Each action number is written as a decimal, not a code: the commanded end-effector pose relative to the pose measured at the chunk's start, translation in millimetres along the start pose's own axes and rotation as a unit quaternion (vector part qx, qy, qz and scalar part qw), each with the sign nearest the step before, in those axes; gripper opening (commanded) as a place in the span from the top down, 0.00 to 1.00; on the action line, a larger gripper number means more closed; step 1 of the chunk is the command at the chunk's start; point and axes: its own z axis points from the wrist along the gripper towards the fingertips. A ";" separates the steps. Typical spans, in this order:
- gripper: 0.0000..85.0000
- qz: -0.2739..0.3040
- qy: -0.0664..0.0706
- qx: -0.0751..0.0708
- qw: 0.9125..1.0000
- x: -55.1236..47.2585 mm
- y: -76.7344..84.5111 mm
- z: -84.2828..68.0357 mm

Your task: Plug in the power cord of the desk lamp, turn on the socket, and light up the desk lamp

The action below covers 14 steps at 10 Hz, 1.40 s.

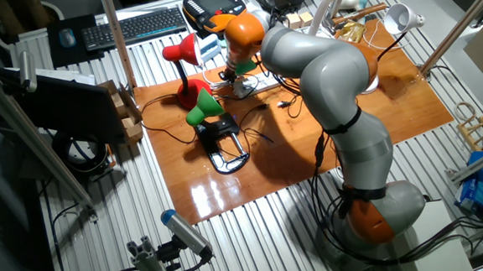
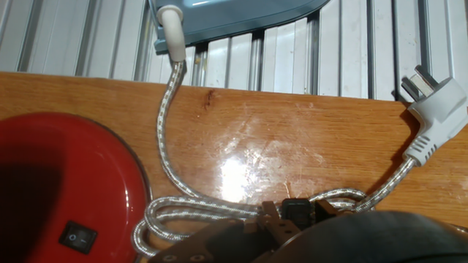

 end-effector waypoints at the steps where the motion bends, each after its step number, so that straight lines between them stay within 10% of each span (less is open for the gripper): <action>1: 0.80 -0.002 0.003 -0.005 1.000 -0.2 0.4 -0.8; 2: 1.00 -0.005 0.005 -0.006 1.000 -0.7 0.3 -2.0; 6: 1.00 -0.002 0.002 0.003 1.000 -2.1 0.7 -4.3; 14: 1.00 -0.001 0.060 -0.002 0.998 -9.8 -7.7 -44.8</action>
